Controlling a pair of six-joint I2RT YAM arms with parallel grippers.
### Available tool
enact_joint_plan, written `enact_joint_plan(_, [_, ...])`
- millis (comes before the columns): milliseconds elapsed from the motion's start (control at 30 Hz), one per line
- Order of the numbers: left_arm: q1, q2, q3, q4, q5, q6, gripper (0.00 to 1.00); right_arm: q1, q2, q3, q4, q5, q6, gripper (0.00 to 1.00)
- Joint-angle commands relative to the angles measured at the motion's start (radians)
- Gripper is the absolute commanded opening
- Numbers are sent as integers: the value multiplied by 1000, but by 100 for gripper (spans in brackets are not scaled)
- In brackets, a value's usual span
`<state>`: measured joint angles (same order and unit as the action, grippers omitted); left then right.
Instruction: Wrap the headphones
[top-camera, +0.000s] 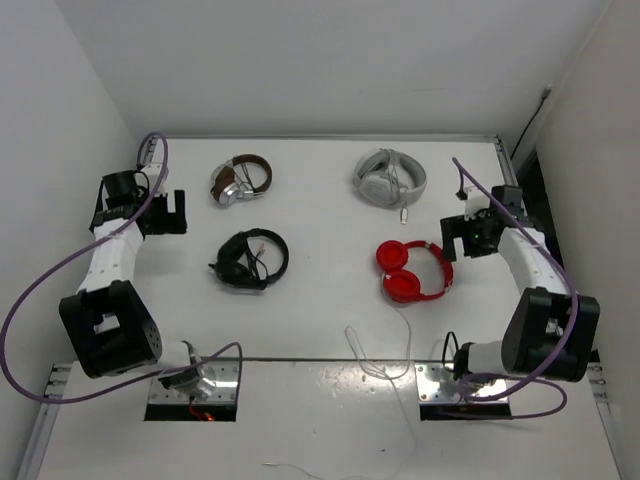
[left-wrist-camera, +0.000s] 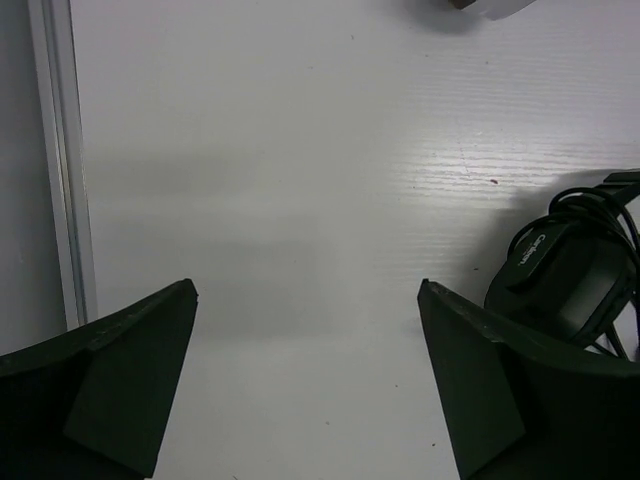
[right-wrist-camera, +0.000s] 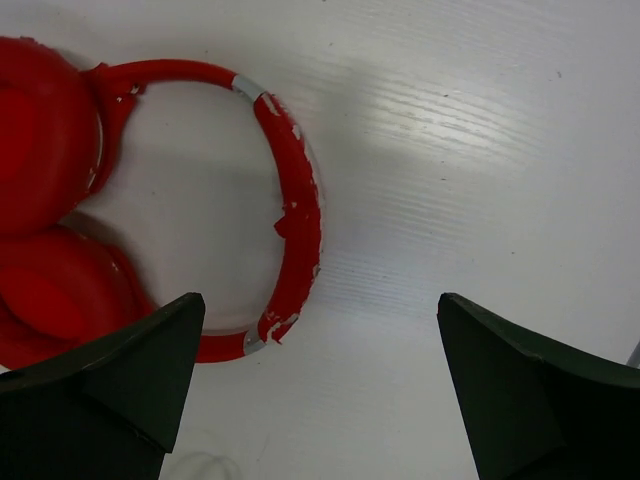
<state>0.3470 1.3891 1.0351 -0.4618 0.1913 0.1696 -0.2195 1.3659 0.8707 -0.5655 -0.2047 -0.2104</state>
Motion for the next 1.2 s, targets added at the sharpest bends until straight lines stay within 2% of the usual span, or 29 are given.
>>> enact_joint_plan(0, [6,-58,5,12,30,13,99,38,13,37,-25,4,-43,99])
enact_joint_plan(267, [6,-36,39,-26,39,13,99,109,172,69,4,42,-32,92])
enact_joint_plan(567, [6,-25,39,-26,30,31,99,91,392,185,-51,60,-64,73])
enact_joint_plan(700, [6,14,48,-26,5,31,99,91,421,185,-39,87,-64,68])
enact_joint_plan(967, [6,59,66,2,-27,31,99,128,430,136,1,155,-21,65])
enact_joint_plan(1033, [6,59,66,2,-36,31,99,128,440,125,1,156,-11,59])
enact_joint_plan(1167, [6,68,75,11,-45,31,99,128,461,125,10,166,-1,56])
